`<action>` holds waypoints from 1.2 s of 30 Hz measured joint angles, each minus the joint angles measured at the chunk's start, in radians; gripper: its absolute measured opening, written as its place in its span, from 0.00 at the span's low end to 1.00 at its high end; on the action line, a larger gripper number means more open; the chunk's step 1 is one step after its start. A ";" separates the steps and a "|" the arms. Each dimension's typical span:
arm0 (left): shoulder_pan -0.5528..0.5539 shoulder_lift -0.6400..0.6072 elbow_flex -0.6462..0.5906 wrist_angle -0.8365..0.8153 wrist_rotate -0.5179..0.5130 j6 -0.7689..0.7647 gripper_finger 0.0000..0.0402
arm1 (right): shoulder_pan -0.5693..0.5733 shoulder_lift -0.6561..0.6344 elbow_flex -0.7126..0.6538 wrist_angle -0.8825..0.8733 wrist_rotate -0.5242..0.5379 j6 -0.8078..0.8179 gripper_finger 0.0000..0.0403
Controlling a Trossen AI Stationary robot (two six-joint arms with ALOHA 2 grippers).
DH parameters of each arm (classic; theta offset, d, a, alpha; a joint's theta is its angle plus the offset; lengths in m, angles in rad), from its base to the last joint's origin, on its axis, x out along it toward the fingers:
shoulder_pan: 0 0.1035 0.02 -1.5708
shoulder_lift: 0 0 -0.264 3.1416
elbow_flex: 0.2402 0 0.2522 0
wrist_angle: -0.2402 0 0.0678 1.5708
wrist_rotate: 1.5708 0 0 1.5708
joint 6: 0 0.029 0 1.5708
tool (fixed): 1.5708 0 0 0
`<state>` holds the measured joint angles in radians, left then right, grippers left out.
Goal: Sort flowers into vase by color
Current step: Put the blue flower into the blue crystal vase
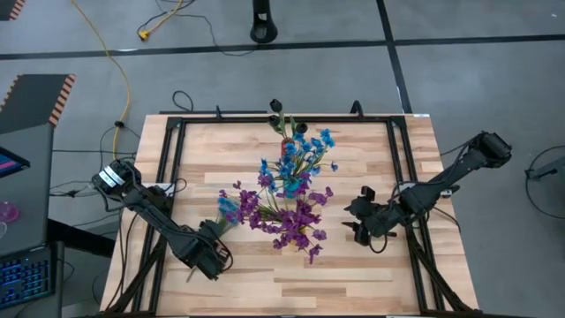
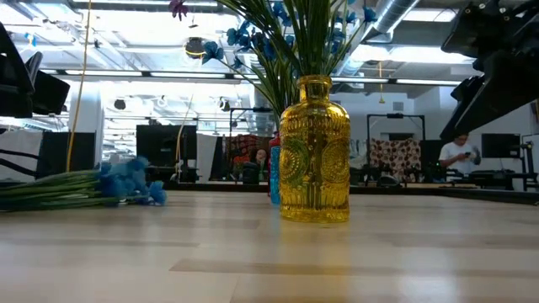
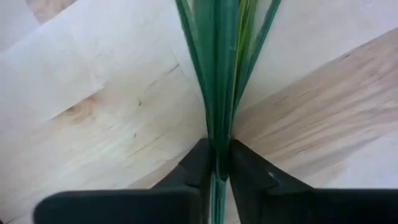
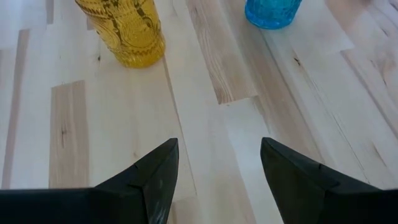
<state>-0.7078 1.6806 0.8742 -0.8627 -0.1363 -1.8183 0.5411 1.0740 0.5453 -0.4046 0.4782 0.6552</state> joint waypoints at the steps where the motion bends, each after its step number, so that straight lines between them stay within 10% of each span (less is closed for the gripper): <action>1: 0.000 -0.003 0.000 -0.002 -0.002 0.000 0.07 | 0.000 0.000 0.000 0.000 0.000 0.000 0.63; 29: 0.001 -0.626 -0.008 -0.188 -0.787 0.244 0.02 | 0.000 0.000 0.000 0.003 -0.002 0.000 0.63; 36: 0.001 -0.801 -0.175 -0.039 -0.991 0.406 0.02 | 0.000 0.000 0.000 0.002 -0.001 0.000 0.63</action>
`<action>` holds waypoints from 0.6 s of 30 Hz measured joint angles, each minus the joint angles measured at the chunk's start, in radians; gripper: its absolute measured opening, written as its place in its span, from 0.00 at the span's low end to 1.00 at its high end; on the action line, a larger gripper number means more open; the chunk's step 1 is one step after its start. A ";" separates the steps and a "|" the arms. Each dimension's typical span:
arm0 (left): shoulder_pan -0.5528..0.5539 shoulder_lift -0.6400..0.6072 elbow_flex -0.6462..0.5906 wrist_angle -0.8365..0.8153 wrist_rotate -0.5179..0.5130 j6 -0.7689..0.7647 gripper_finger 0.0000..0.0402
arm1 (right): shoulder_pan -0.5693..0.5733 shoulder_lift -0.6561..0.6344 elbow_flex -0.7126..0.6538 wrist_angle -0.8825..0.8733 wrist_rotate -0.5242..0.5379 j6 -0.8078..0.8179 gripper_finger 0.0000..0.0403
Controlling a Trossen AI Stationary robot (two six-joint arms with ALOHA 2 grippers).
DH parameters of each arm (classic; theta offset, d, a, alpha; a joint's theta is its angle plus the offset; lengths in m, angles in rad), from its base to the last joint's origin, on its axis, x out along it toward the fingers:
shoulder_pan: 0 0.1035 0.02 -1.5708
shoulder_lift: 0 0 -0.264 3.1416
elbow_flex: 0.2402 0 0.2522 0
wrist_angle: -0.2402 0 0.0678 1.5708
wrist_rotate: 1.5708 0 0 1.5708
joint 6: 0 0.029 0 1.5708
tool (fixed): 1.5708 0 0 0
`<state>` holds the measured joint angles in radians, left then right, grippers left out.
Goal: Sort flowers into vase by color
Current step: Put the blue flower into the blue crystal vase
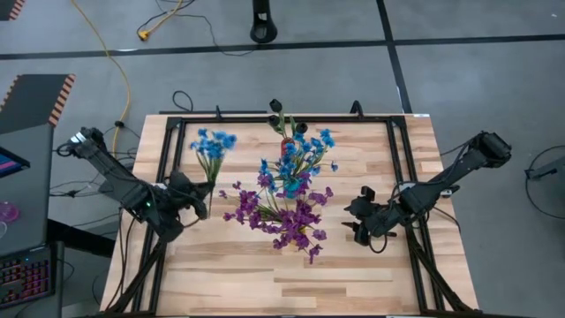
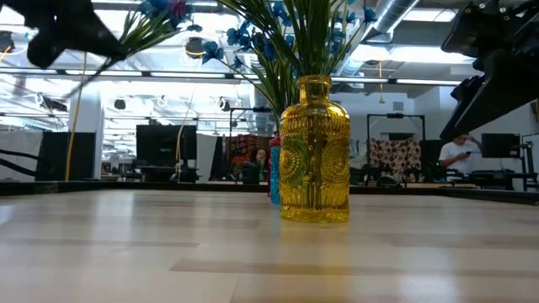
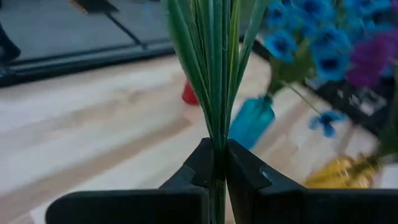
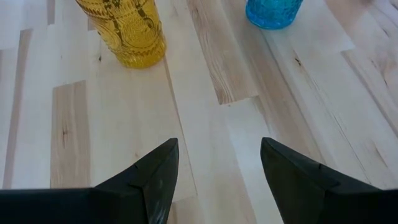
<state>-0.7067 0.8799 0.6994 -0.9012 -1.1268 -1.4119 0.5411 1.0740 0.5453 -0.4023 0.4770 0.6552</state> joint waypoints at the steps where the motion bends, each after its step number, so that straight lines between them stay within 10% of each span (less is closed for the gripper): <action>1: 0.000 -0.032 -0.038 0.024 -0.027 -0.003 0.02 | 0.000 0.000 0.000 0.001 0.000 0.000 0.63; 8: 0.000 -0.260 -0.267 0.175 -0.067 0.004 0.02 | -0.002 0.000 0.000 0.004 0.049 -0.009 0.63; 18: 0.020 -0.384 -0.483 0.866 -0.028 0.541 0.02 | -0.114 0.000 0.000 0.080 0.129 -0.037 0.63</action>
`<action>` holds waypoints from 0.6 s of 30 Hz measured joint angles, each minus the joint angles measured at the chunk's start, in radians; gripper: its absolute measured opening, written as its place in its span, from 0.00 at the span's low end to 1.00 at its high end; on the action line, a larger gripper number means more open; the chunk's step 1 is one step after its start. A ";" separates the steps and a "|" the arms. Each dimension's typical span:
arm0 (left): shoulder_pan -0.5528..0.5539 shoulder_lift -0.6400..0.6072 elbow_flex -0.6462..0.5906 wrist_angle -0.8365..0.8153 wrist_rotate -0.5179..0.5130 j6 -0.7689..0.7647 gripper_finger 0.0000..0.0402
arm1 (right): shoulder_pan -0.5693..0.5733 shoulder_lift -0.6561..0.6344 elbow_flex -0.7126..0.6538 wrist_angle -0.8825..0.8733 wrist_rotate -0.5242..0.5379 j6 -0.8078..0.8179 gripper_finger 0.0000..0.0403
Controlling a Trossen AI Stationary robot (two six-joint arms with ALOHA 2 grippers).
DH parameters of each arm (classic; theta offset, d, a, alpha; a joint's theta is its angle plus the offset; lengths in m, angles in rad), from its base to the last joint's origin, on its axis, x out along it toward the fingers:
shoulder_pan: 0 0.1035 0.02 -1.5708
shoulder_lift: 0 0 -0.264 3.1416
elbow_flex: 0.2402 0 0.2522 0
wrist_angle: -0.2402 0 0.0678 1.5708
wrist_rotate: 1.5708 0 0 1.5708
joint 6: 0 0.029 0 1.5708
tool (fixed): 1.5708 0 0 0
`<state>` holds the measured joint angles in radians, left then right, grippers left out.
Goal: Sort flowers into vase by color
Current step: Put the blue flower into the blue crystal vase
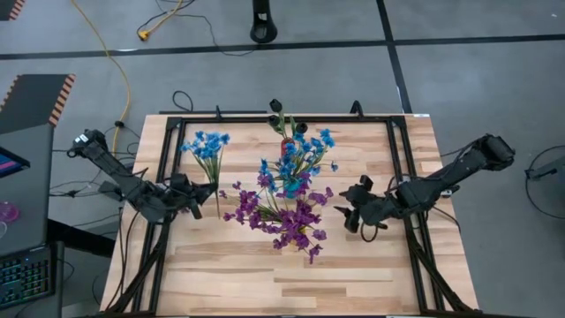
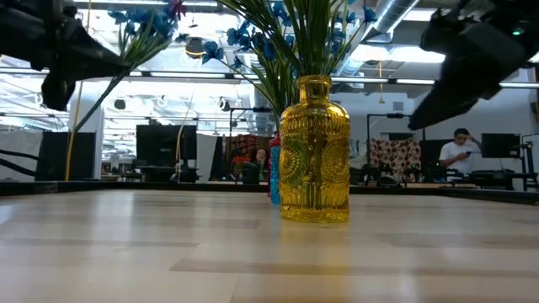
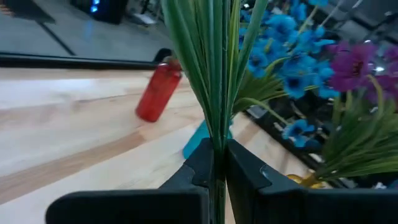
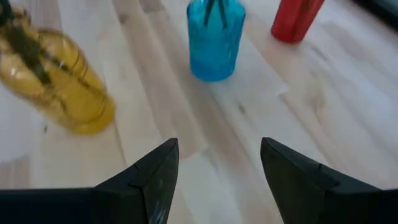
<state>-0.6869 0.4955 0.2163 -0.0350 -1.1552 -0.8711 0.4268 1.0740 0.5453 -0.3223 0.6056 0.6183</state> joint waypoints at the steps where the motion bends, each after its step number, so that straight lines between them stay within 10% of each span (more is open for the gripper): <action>1: 0.013 0.004 -0.018 0.066 0.017 0.046 0.02 | -0.013 0.000 0.000 0.015 0.000 -0.024 0.63; 18: 0.422 0.295 -0.078 0.921 0.459 0.631 0.02 | -0.182 0.171 0.000 0.320 -0.002 -0.245 0.63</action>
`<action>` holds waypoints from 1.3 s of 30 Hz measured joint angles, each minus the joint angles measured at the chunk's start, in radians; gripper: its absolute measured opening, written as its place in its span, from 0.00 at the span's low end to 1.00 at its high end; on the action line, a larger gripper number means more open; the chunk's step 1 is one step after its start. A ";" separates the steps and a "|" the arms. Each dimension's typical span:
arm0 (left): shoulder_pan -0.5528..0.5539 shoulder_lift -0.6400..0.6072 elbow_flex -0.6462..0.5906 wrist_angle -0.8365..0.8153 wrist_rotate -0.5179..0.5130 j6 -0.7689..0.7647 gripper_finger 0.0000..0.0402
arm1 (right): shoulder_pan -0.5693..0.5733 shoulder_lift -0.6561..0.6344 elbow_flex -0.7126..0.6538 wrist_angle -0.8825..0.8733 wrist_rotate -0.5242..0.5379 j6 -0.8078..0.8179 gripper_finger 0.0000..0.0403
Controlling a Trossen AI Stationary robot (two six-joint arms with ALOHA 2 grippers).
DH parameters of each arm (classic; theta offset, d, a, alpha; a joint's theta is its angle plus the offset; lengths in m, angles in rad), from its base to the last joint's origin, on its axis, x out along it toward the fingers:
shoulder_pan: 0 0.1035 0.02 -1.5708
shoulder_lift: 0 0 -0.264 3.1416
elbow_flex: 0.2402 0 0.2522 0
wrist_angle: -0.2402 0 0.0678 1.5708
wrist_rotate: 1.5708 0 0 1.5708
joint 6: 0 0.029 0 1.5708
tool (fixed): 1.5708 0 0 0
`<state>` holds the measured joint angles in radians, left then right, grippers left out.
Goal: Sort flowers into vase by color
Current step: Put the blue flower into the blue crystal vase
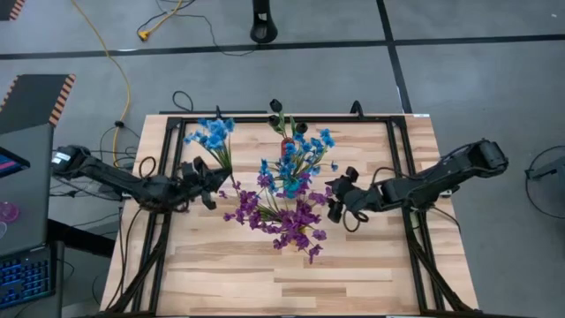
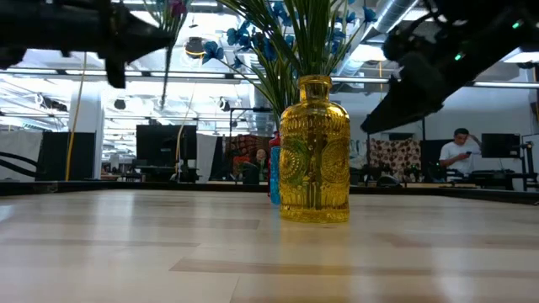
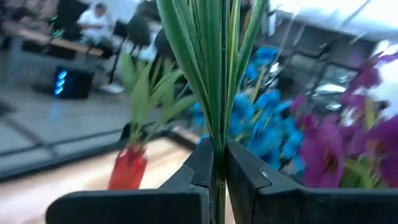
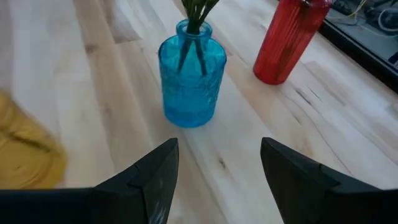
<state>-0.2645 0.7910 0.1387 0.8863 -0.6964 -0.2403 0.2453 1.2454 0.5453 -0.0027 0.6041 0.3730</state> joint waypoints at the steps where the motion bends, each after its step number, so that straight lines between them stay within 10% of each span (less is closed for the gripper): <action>1: 0.028 0.012 0.000 0.036 0.049 0.012 0.02 | -0.009 0.020 0.000 0.025 0.000 -0.013 0.63; 6: 0.141 0.083 0.006 0.072 0.238 -0.034 0.02 | -0.048 0.110 0.000 0.185 -0.003 -0.097 0.63; 39: 0.213 0.190 0.010 0.122 0.296 -0.087 0.02 | -0.188 0.337 0.000 0.710 -0.192 -0.302 0.63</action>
<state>-0.0513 0.9813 0.1482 1.0081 -0.4007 -0.3275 0.0570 1.5826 0.5457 0.7074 0.4124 0.0708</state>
